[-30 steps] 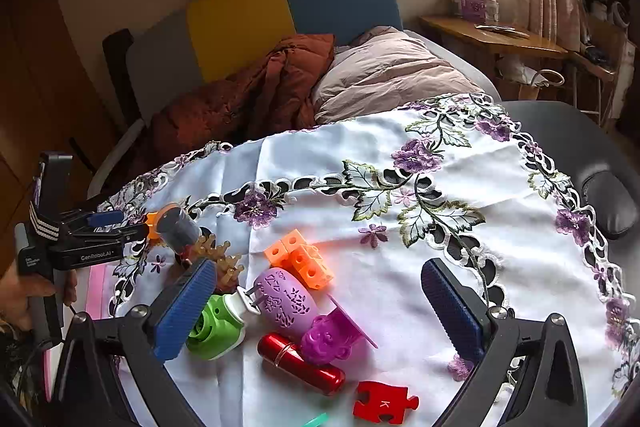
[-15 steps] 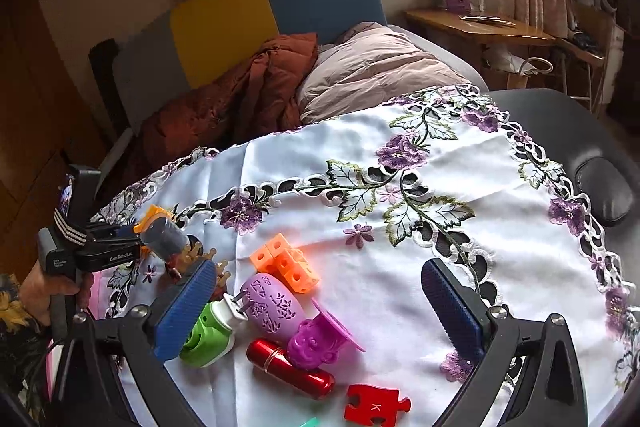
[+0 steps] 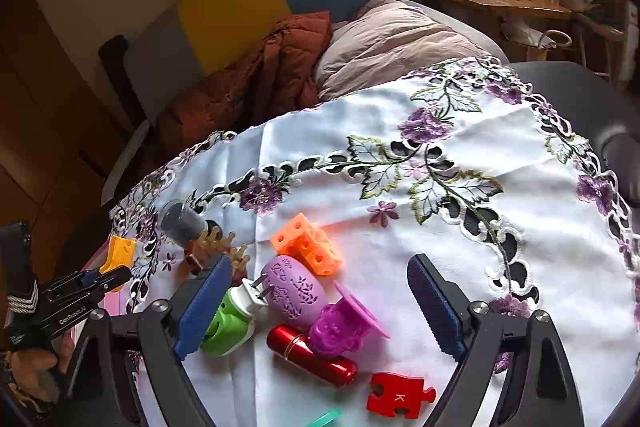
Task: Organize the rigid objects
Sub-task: 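Carry the orange piece into the tray with the left gripper while the right grasps the teal holder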
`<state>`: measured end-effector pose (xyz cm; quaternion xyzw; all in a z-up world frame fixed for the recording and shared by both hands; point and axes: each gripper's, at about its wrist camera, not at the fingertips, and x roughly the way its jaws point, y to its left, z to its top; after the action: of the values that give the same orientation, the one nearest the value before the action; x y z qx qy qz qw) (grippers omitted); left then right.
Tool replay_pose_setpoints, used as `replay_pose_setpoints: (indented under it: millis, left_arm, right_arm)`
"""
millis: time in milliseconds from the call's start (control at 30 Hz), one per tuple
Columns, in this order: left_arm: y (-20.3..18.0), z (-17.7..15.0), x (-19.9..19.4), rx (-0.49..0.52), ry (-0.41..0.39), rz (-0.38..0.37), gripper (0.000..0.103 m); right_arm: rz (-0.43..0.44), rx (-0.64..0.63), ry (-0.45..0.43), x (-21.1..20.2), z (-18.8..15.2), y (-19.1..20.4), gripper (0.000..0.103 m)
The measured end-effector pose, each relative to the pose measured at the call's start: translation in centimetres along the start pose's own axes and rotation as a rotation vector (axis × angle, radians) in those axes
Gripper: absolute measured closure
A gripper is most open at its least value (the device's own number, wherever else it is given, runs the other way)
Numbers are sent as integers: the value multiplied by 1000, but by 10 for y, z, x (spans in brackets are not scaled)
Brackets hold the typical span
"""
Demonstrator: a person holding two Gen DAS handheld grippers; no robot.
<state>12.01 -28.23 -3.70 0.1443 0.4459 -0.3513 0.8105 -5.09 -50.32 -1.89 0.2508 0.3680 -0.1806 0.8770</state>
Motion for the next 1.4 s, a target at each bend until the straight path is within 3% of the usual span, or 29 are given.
replay_pose_setpoints:
  millis: [133,333,567,767,800,833,867,933,1167,1400]
  left_arm:
    - [4,-25,-30,-39,-35,-4,77]
    - [16,-60,-63,-102,-61,-14,77]
    - [36,-95,-85,-150,-74,-5,77]
    - [67,-121,-91,-226,-67,6,77]
    - [74,-124,-91,-239,-61,12,77]
    - [82,-126,-89,-254,-51,19,77]
    - [91,-127,-88,-271,-44,30,77]
    - [112,-129,-84,-309,-28,54,77]
    - [184,-120,-70,-400,-7,135,77]
    - [210,-104,-49,-411,9,188,77]
  right_arm:
    - [-7,9,3,0,-1,-3,17]
    - [25,40,121,11,-10,-6,17]
    - [133,-198,307,-6,-39,43,17]
    - [77,-378,460,-12,-82,57,18]
    - [53,-392,480,-10,-87,57,20]
    - [28,-403,500,-6,-92,56,29]
    - [-11,-413,520,-1,-96,55,46]
    - [-70,-424,531,5,-99,55,71]
    - [-105,-459,528,13,-102,59,72]
    - [-86,-397,507,12,-96,41,72]
